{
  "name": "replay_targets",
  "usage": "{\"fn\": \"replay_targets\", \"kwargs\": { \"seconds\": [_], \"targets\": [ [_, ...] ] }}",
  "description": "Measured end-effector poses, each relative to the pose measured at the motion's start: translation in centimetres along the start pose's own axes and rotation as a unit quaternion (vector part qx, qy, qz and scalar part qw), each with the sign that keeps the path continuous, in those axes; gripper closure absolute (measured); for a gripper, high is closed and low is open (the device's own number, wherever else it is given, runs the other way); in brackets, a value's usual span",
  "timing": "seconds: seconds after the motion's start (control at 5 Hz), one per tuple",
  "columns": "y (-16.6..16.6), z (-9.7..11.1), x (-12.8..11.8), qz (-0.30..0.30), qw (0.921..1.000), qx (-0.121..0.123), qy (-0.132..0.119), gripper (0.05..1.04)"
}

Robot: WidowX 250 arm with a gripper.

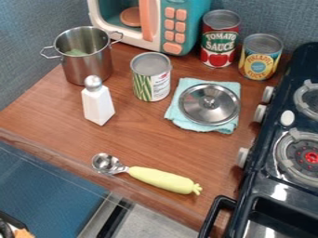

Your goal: Cover the silver pot with the lid.

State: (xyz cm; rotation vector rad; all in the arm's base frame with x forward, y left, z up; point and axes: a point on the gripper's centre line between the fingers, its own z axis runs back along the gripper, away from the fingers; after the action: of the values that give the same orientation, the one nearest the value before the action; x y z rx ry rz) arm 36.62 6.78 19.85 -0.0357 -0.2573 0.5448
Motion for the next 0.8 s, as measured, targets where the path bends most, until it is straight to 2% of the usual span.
{"fn": "replay_targets", "kwargs": {
  "seconds": [0.2,0.4,0.8],
  "targets": [
    [0.1,-1.5,-0.3,-0.004,0.9998,0.007,0.019,0.085],
    [-0.9,-3.4,-1.6,-0.057,0.9975,0.011,0.039,0.085],
    [-2.2,-5.3,-3.5,-0.138,0.9881,-0.001,0.068,0.085]
  ]
}}
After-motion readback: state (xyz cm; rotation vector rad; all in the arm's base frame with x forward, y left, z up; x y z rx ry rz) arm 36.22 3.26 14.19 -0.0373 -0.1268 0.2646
